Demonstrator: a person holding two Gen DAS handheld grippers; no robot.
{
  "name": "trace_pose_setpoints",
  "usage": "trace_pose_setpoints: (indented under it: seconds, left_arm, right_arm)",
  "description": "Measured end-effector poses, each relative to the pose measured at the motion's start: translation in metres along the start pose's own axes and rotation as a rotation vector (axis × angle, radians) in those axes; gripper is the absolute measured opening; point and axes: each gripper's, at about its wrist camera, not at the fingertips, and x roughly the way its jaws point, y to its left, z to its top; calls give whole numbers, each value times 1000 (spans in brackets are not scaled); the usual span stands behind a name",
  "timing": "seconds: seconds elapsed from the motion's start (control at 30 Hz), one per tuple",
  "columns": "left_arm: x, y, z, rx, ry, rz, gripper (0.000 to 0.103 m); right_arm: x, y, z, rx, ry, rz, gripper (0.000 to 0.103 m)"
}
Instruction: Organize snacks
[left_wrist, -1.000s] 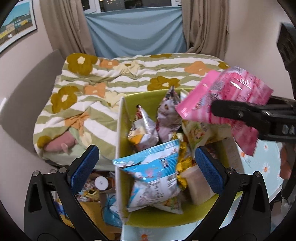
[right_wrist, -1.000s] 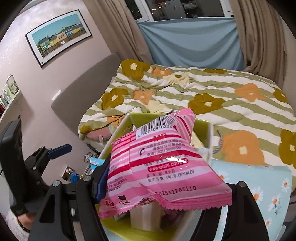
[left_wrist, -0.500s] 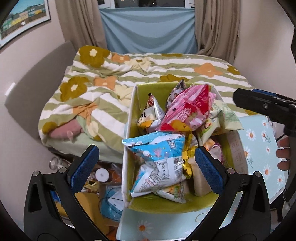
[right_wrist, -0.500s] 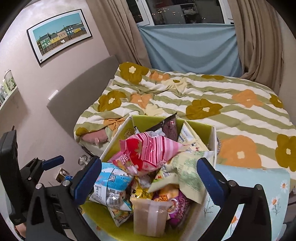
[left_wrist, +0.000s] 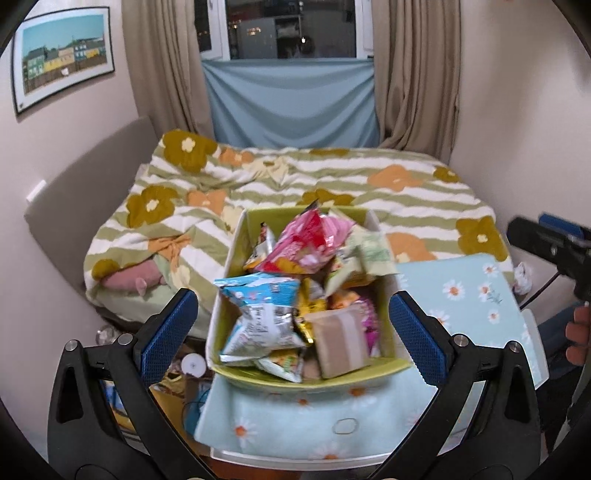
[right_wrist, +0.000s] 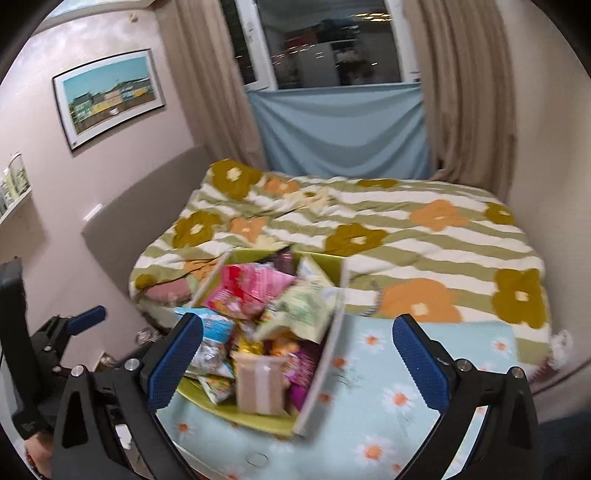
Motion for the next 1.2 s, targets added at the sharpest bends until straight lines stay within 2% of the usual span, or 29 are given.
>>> trace_pose_setpoints:
  seconds: [0.27, 0.47, 0.73, 1.2]
  left_arm:
    - [-35, -25, -17, 2, -49, -25, 103]
    - [-49, -41, -25, 10, -70, -51, 103]
    - [-61, -54, -31, 31, -90, -56, 103]
    - [-63, -54, -30, 32, -94, -54, 103]
  right_arm:
    - [-57, -42, -38, 60, -13, -165, 102]
    - [-80, -47, -62, 50, -42, -258, 102]
    - [-94, -49, -70, 55, -81, -286, 102]
    - [-95, -54, -68, 60, -82, -289, 102]
